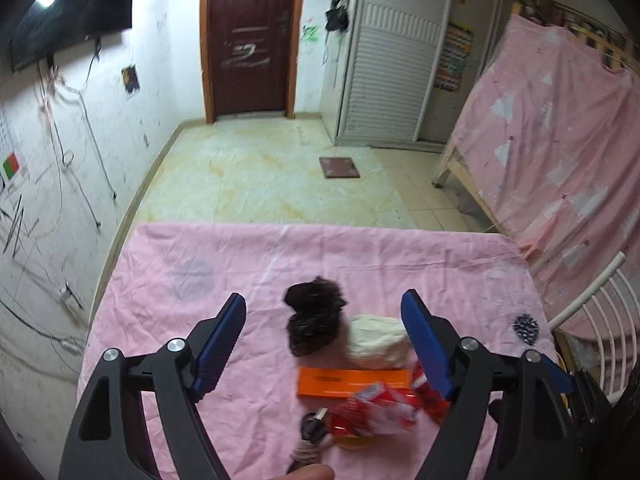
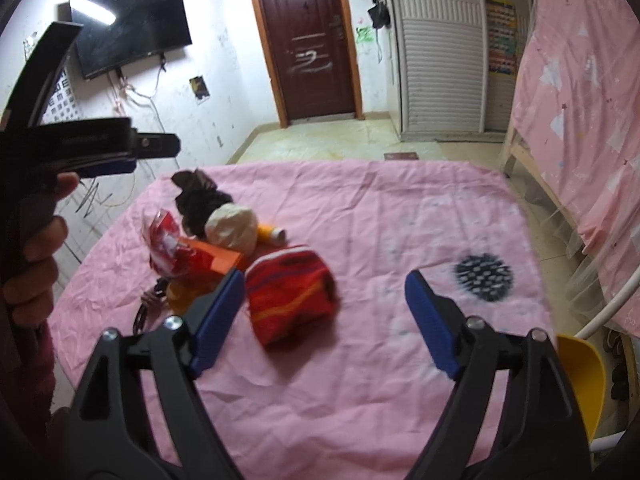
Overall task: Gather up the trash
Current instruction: 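Move both grippers back over the bed, then grasp the black plastic bag with the left gripper while the right grasps the red knit hat, then carry the black bag and red knit hat over the yellow bin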
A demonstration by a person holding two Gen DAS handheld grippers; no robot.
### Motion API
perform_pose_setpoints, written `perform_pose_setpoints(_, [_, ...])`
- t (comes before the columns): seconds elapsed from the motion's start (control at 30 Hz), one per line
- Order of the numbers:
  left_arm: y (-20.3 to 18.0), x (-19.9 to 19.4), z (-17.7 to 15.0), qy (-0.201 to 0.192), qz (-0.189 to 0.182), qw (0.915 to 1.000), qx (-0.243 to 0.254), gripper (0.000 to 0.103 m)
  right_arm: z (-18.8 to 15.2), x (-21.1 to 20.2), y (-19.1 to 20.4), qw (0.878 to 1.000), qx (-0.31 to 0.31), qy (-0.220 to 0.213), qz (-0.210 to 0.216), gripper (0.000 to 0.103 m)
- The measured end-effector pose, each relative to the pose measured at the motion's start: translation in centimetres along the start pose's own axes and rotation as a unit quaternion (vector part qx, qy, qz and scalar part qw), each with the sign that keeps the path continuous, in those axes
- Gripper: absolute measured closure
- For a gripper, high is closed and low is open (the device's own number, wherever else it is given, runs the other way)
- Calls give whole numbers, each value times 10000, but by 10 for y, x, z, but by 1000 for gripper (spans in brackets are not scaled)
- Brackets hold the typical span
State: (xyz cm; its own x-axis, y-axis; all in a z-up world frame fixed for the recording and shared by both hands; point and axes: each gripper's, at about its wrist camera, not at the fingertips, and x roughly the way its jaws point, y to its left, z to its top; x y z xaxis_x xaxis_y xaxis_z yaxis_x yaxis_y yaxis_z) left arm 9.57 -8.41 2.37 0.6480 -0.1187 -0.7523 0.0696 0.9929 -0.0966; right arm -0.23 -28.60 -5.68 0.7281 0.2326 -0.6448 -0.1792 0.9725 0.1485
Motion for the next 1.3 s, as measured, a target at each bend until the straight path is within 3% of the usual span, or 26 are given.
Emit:
perform_pose_setpoints(0.4, [32, 48, -4, 458, -48, 9983, -351, 27, -4, 42, 26, 9984, -178, 544, 22, 20])
perform_pose_setpoints(0.67, [39, 77, -9, 812, -300, 9941, -651, 29, -3, 55, 25, 9970, -128, 755, -75, 17])
perform_pose_setpoints(0.77, [38, 87, -12, 961, -385, 9924, -661, 41, -3, 61, 25, 9959, -123, 895, -74, 17])
perform_pose_setpoints(0.83, [36, 92, -14, 1041, -421, 9915, -654, 60, -3, 64, 25, 9950, -156, 980, -90, 18])
perform_pose_setpoints(0.9, [34, 96, -16, 1097, -368, 9914, -618, 72, -3, 65, 28, 9946, -235, 1004, -143, 29])
perform_pose_setpoints(0.97, [33, 96, -18, 1025, -319, 9925, -590, 77, -3, 65, 30, 9942, -334, 985, -289, 48])
perform_pose_setpoints(1.03, [32, 94, -18, 988, -292, 9931, -558, 80, -2, 64, 27, 9948, -277, 942, -268, 57])
perform_pose_setpoints(1.17, [31, 85, -16, 851, -202, 9946, -551, 80, -1, 60, 20, 9961, -158, 854, -176, 74])
perform_pose_setpoints(1.3, [29, 65, -12, 616, -114, 9967, -520, 80, -1, 50, 15, 9977, -81, 656, -161, 78])
